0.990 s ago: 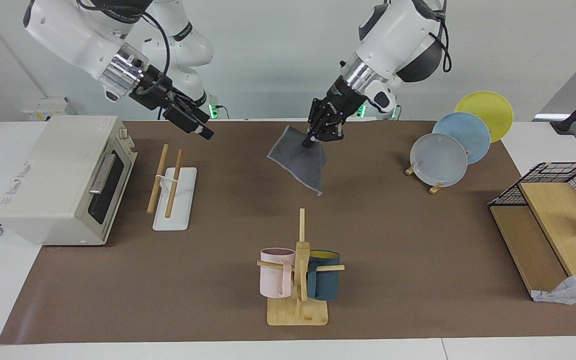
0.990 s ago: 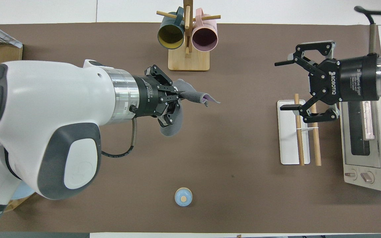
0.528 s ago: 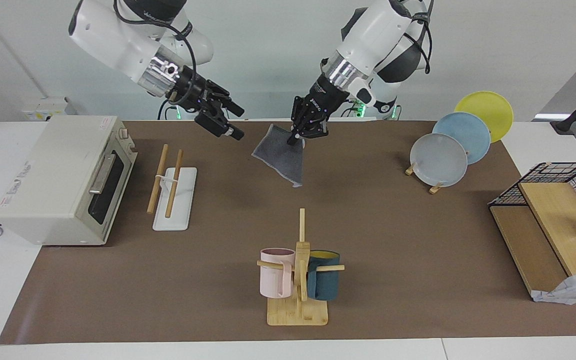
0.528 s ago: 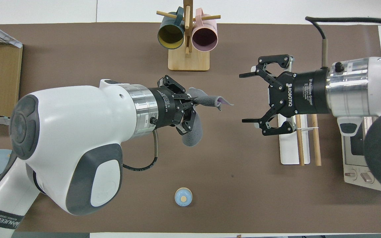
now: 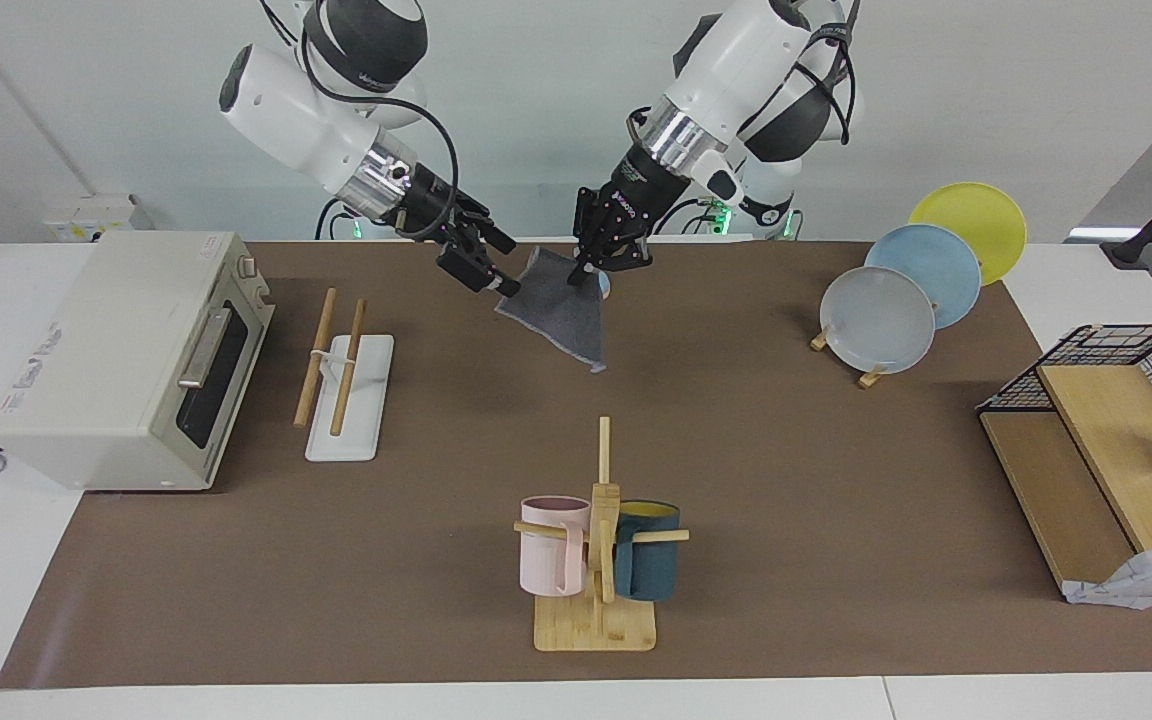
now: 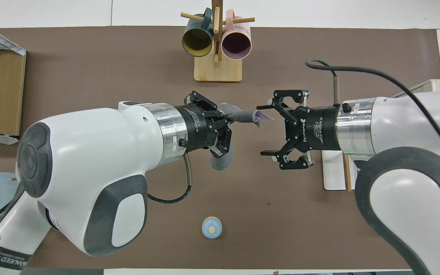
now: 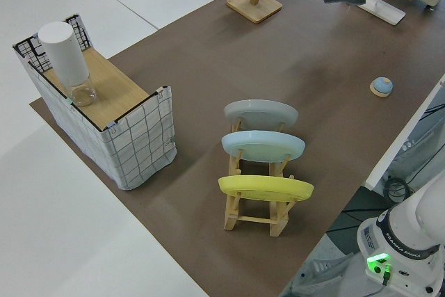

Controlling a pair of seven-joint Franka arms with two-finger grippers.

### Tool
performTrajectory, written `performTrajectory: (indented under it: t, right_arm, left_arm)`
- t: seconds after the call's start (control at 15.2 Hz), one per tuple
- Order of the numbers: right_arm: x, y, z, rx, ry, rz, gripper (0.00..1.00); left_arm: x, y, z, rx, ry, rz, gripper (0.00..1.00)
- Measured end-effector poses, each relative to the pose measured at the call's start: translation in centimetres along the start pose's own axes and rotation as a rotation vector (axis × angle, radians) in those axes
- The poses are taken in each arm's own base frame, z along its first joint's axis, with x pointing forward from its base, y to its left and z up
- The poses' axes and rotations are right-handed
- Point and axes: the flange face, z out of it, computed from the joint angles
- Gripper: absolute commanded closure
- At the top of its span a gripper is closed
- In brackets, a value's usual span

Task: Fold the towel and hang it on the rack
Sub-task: 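Grasp the cloth with the right gripper beside the left gripper, then carry the cloth with the right gripper while the left gripper withdraws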

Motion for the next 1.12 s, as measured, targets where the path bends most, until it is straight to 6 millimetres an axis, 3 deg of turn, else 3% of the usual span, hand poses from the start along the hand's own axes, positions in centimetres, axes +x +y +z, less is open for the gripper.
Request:
performTrajectory:
  t: [0.07,0.13,0.26,0.33,1.12]
  right_arm:
    - [0.0,-0.1,0.9,0.002,0.004,-0.001,0.00]
    - [-0.1,-0.1,1.6,0.005,0.005,-0.005,0.17]
    - [-0.2,-0.1,2.5,0.004,0.003,-0.052,0.88]
    - [-0.2,-0.1,2.6,0.003,0.002,-0.076,1.00]
    - [0.0,-0.2,2.6,0.003,0.001,-0.108,1.00]
  left_arm:
    - [0.0,0.0,0.0,-0.001,-0.002,-0.004,1.00]
    - [0.0,0.0,0.0,-0.002,-0.002,-0.005,1.00]
    - [0.0,0.0,0.1,-0.001,-0.001,-0.007,1.00]
    - [0.0,0.0,0.1,-0.001,-0.002,-0.008,1.00]
    - [0.3,-1.0,0.5,0.004,0.007,0.000,0.97]
